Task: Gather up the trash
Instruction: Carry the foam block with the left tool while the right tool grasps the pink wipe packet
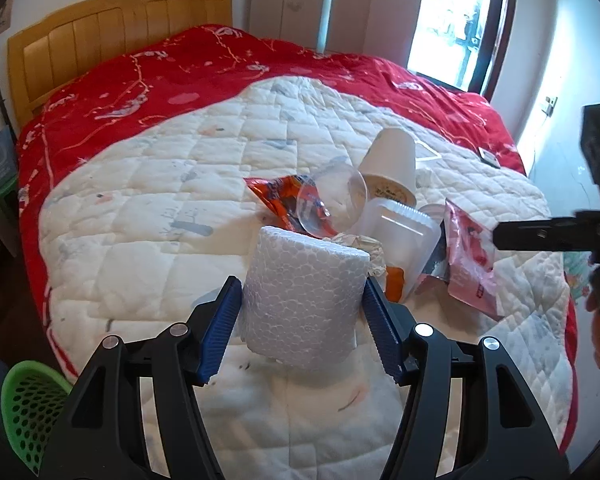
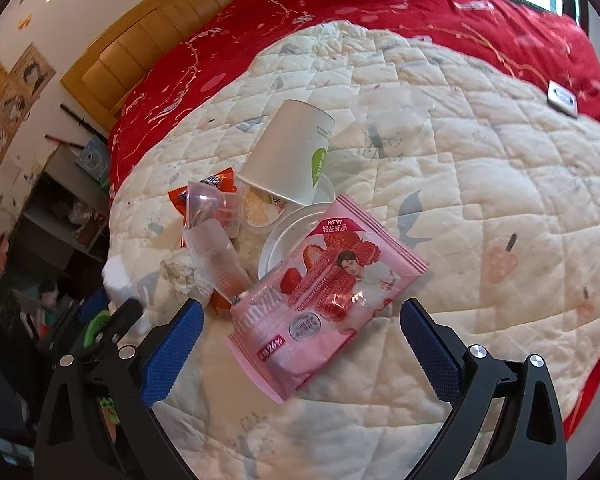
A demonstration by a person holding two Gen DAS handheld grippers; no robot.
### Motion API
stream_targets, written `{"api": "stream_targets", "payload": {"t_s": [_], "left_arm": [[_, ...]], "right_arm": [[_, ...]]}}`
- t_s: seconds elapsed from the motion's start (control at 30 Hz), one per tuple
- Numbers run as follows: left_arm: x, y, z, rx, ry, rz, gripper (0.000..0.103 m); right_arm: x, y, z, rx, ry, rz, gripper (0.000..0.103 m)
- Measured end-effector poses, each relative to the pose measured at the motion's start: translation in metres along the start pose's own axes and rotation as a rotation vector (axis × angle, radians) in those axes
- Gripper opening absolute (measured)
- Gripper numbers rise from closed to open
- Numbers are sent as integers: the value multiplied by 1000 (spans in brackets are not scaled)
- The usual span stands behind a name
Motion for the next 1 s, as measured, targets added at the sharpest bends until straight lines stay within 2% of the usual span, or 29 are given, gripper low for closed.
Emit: {"api": "stream_targets", "payload": {"t_s": [0.3,0.4,0.5,0.57,0.63,0.73,0.8,1.0], "left_arm": [[41,25,4,62,-55,-56,61],[54,36,6,74,-72,-87,61],[64,50,10,94,-82,-110,61],[73,61,14,105,-92,-137,61],[82,73,21,121,-92,-174,61],[92,94,31,157,-83,-208,61],[97,109,40,185,-72,-237,61],[111,148,70,282,-33,-321,61]], "right_arm": [[-23,-25,-12,-212,66,-8,95],[-30,-30,-13,-252,87,10,87],[-39,-31,-14,-269,105,25,87],[-43,-31,-15,-267,106,39,84],[-44,-31,-15,-257,104,61,74],[-41,-28,-13,-239,94,75,69],[-33,-25,-11,-211,69,81,63],[-7,0,-2,-68,-22,114,56]]}}
Point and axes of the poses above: each gripper's, at about its wrist camera, not at the fingertips, and x roughly against the way its jaws point, y to its left, z to its underside, the point moved 4 cm from there along -x, roughly the way its jaws point, and after that the axes turned 1 degree about -x, right-handed, at the moved point
